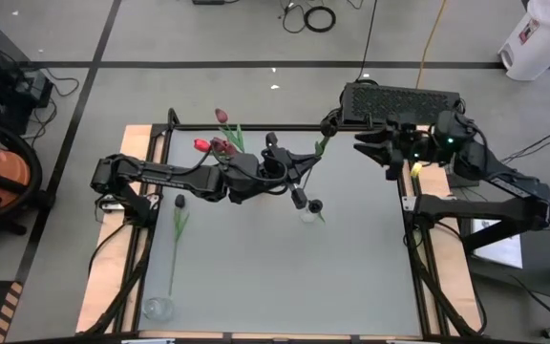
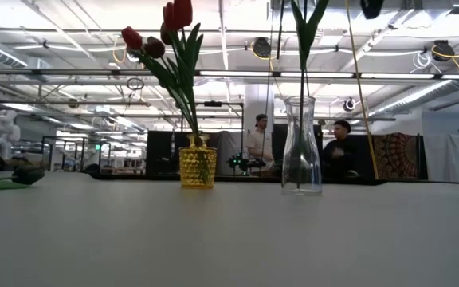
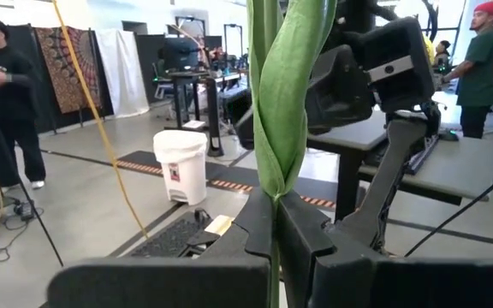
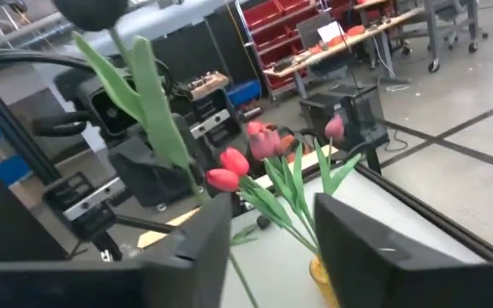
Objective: Sort flowers into vase by color
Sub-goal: Put the top black flower into the transparent vase
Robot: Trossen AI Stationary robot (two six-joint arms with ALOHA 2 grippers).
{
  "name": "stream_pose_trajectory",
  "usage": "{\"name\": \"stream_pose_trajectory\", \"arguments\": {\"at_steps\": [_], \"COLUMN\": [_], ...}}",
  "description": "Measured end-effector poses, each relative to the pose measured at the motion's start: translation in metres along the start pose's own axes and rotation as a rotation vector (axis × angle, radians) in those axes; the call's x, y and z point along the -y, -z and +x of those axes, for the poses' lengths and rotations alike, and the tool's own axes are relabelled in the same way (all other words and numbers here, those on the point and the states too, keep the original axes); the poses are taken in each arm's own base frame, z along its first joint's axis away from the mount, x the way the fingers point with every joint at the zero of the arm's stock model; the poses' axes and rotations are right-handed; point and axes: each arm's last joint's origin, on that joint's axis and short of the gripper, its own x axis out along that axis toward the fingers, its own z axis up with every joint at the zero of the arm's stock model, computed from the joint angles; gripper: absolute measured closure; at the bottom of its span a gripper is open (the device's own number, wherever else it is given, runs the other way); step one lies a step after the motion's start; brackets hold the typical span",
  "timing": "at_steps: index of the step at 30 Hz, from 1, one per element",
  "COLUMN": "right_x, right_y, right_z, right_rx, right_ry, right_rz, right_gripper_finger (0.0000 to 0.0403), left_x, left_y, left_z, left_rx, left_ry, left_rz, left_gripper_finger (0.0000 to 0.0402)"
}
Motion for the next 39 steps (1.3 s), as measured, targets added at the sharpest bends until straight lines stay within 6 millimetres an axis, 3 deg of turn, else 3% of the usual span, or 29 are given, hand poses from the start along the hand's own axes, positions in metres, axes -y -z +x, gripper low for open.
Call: {"name": "stream_pose_trajectory", "arguments": {"at_steps": [5,9,24,39], "right_x": [0.002,0.001,-0.017,-0.023], "right_y": [-0.003,-0.002,0.005,0.010], "right_z": [0.016,0.029,0.076,0.098], "right_rx": [0.032,0.031,0.086,0.130], "right_ry": [-0.019,-0.044,-0.222,-0.282], "right_rz": [-0.012,-0.045,-0.090,-0.088], "right_gripper_finger": [0.0175,0.0152,0.0149,0.0163], "left_x": [-0.001,-0.002,-0.001,-0.001], "left_y": [0.000,0.000,0.000,0.000], "left_z": [0.000,0.001,0.000,0.000], "left_rx": [0.000,0.000,0.001,0.002], "left_ry": [-0.002,-0.004,-0.003,0.013], "left_rz": [-0.032,-0.048,-0.050,-0.053], "left_gripper_finger": [0.0397,0.0395,0.0392,0.0391]}}
